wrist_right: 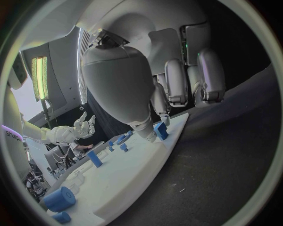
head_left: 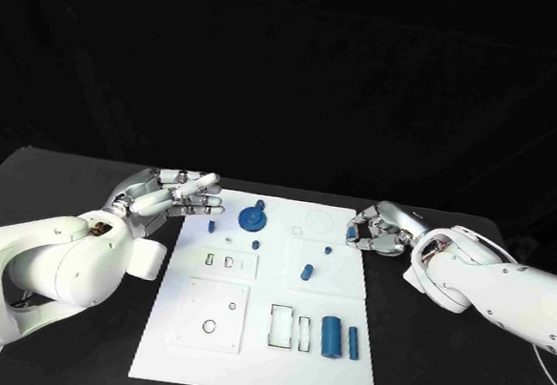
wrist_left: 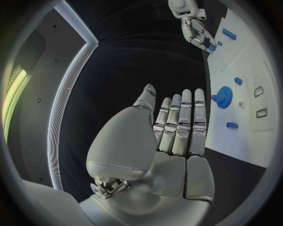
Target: Assemble the parts on the task board
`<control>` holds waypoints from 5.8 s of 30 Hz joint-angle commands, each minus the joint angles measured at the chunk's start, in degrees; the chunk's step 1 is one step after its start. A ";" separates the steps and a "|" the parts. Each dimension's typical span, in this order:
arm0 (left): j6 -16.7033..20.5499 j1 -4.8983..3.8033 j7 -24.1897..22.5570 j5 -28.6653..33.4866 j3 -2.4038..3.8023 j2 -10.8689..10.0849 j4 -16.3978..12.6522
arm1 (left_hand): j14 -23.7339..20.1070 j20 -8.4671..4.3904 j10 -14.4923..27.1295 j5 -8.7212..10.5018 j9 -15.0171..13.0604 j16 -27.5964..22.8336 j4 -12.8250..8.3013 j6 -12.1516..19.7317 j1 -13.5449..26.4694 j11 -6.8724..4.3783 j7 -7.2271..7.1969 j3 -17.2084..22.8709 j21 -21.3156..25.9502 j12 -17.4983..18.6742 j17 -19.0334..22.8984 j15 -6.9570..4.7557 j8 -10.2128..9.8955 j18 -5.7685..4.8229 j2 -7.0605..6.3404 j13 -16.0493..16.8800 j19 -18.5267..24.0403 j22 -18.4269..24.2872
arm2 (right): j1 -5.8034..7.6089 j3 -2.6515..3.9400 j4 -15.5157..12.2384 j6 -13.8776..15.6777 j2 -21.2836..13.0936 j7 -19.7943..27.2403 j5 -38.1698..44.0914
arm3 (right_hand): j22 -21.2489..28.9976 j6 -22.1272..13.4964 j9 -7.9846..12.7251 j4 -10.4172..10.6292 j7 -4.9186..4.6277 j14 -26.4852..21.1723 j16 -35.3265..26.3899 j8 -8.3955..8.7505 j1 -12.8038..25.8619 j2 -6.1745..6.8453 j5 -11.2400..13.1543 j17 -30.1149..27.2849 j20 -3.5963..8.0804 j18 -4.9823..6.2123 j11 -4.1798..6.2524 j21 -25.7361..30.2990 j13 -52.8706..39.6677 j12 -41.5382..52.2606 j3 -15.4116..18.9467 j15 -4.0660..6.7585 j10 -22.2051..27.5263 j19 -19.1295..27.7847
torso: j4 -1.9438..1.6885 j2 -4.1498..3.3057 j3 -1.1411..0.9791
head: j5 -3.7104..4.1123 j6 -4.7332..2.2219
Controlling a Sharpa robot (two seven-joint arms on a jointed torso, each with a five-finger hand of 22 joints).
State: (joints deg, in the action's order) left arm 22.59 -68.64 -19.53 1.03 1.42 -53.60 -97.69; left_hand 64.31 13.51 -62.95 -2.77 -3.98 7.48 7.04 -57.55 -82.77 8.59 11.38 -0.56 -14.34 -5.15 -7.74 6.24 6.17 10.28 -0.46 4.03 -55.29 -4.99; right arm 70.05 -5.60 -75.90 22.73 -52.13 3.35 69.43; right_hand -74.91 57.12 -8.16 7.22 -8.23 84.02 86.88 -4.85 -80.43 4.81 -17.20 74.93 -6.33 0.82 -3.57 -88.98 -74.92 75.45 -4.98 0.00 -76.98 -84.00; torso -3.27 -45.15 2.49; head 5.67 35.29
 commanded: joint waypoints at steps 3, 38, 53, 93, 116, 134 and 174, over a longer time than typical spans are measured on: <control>-1.00 -0.06 -0.24 -0.32 0.05 0.10 -0.03 | 0.18 0.09 -0.03 -0.18 0.08 -0.26 -0.27 0.08 -0.53 0.21 0.37 -0.08 0.00 0.20 -0.05 0.25 -0.27 0.30 0.02 -0.08 -0.40 0.09 | -0.29 -0.02 0.35 -1.45 0.35 0.64 -0.02 | -13.92 1.28 -0.20 -0.01 0.29 4.41 -0.03 -0.70 -0.58 -0.58 -0.06 8.25 0.64 -0.40 0.35 0.15 -0.18 0.41 -0.98 0.73 -0.45 -4.92 | 0.03 0.03 -0.03 | -0.10 0.11; -1.07 -0.04 -0.05 -0.33 0.02 0.33 0.68 | 0.19 0.08 -0.03 -0.18 0.08 -0.31 -0.32 0.07 -0.56 0.22 0.38 -0.09 0.00 0.26 -0.08 0.25 -0.32 0.30 0.04 -0.08 -0.41 0.11 | 2.39 0.09 -9.83 4.80 0.88 -4.29 1.73 | -15.09 5.86 -1.61 -0.39 2.15 4.63 0.30 -3.67 0.21 -3.61 1.71 9.08 2.17 -0.82 2.01 -1.02 -2.14 2.03 -5.89 2.23 -2.70 -6.00 | 0.12 0.66 0.15 | -0.80 0.75; -1.23 -0.01 0.05 -0.33 -0.02 1.95 2.22 | 0.19 0.08 -0.03 -0.18 0.08 -0.31 -0.32 0.07 -0.56 0.22 0.38 -0.09 0.00 0.26 -0.08 0.25 -0.32 0.30 0.04 -0.08 -0.41 0.11 | 2.57 -0.93 -13.93 -0.76 11.75 -16.04 11.02 | -15.09 5.73 -1.71 0.35 2.18 4.53 0.08 -3.79 1.74 -2.99 1.23 8.64 2.19 -0.82 2.02 -1.02 -2.10 1.93 -5.49 2.25 -2.77 -6.00 | -0.17 1.86 0.43 | -2.79 2.34; -1.50 -0.01 0.15 -0.33 -0.03 2.14 2.31 | 0.22 0.08 -0.06 -0.18 0.07 -0.39 -0.35 0.05 -0.54 0.23 0.39 -0.10 0.02 0.34 -0.12 0.26 -0.39 0.30 0.15 -0.08 -0.43 0.14 | -1.69 -1.70 -9.42 -1.91 20.11 -21.25 19.93 | -14.98 4.99 -1.67 0.65 1.94 4.49 -0.04 -3.60 2.89 -1.73 0.94 8.45 2.18 -0.77 1.87 -0.90 -1.65 1.34 -5.14 2.18 -2.34 -5.89 | -0.09 1.76 0.33 | -4.57 3.59; -1.49 -0.01 0.20 -0.33 -0.03 2.00 2.30 | 0.22 0.08 -0.06 -0.18 0.07 -0.39 -0.35 0.05 -0.54 0.23 0.39 -0.10 0.02 0.34 -0.12 0.26 -0.39 0.30 0.15 -0.08 -0.43 0.14 | -1.70 -1.70 -9.33 -1.51 20.43 -21.36 19.94 | -14.71 2.52 -1.13 2.04 0.86 4.46 -0.15 -2.37 5.57 0.17 2.88 8.31 1.54 -0.67 0.91 -0.59 -0.51 -0.09 -4.00 1.39 -1.06 -5.63 | -0.13 1.77 0.33 | -4.59 3.38; -1.52 -0.01 0.21 -0.33 -0.03 1.99 2.38 | 0.22 0.08 -0.06 -0.18 0.07 -0.39 -0.35 0.05 -0.54 0.23 0.39 -0.10 0.02 0.34 -0.12 0.26 -0.39 0.30 0.15 -0.08 -0.43 0.14 | -1.70 -1.70 -9.41 0.40 20.45 -20.60 19.77 | -14.47 -1.77 -0.16 4.16 -0.51 4.47 -0.12 -0.41 7.78 2.42 6.74 8.41 0.54 -0.58 -0.40 -0.28 0.37 -1.09 -1.57 0.28 0.38 -5.39 | -0.09 1.76 0.31 | -4.55 3.31; -25.68 -6.63 46.85 -56.02 -0.68 13.41 17.86 | 25.28 -12.72 -14.94 -0.18 -13.82 81.47 9.33 -8.37 11.64 -9.75 -8.31 -6.76 -57.99 -52.60 -80.86 -10.79 9.97 -5.01 -0.53 51.18 -25.93 -54.70 | 5.55 -0.99 -20.03 6.17 -3.70 -1.12 -16.57 | -7.60 -2.19 0.78 7.63 -0.43 2.35 -5.65 -3.23 1.36 0.10 0.24 -0.04 0.49 2.01 -0.30 9.18 6.81 -6.89 3.45 0.41 6.18 1.11 | 0.71 4.88 -0.63 | -6.22 4.55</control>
State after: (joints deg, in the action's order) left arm 2.43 -75.09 18.99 -47.14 0.70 -40.47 -80.07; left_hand 84.06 0.78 -77.91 -2.93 -17.75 88.93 16.43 -66.05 -71.15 -0.88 3.07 -7.19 -72.17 -57.50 -74.95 -4.13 16.10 6.26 -0.98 54.94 -81.07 -59.47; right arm 75.58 -6.60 -95.96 29.92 -55.81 1.56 54.29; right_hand -74.95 54.68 -7.35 14.93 -8.78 83.92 81.55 -7.73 -79.11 5.53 -16.75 74.85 -6.22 2.16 -4.19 -80.10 -68.16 68.76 -1.92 -0.09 -70.83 -82.87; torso -2.49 -40.42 1.96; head -0.41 39.72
